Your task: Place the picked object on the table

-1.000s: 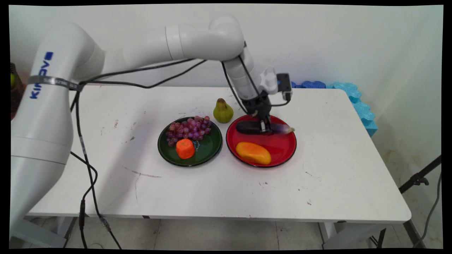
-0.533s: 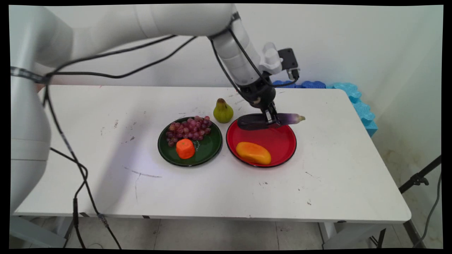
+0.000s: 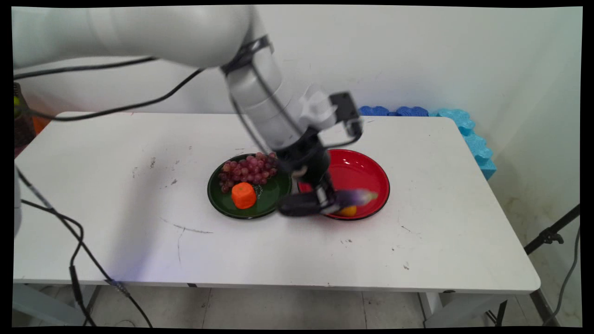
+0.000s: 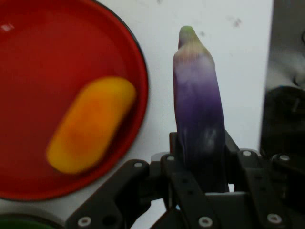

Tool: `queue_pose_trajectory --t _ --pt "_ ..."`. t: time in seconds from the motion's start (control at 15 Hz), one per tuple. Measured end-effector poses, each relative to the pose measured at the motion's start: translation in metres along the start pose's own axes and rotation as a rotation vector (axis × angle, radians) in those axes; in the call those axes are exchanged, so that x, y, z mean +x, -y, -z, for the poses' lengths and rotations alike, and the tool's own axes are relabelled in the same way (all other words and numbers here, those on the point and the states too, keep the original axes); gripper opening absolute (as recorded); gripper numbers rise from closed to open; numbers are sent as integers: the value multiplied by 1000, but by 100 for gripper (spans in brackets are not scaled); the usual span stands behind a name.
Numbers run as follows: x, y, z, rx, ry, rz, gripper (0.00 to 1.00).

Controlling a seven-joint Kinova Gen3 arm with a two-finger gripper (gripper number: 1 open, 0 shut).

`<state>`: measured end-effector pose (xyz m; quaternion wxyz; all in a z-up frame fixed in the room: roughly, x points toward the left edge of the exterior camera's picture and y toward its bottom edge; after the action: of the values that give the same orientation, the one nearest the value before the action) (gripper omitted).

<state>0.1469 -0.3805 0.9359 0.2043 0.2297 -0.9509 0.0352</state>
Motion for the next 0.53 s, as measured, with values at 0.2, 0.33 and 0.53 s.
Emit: queue_pose_trajectory --t 0.2,0.33,0.53 --pt "-32 -21 -12 -30 16 -8 0" --pt "-45 -29 -21 -39 17 -19 0" --pt "-62 -38 -38 -49 14 -39 0"
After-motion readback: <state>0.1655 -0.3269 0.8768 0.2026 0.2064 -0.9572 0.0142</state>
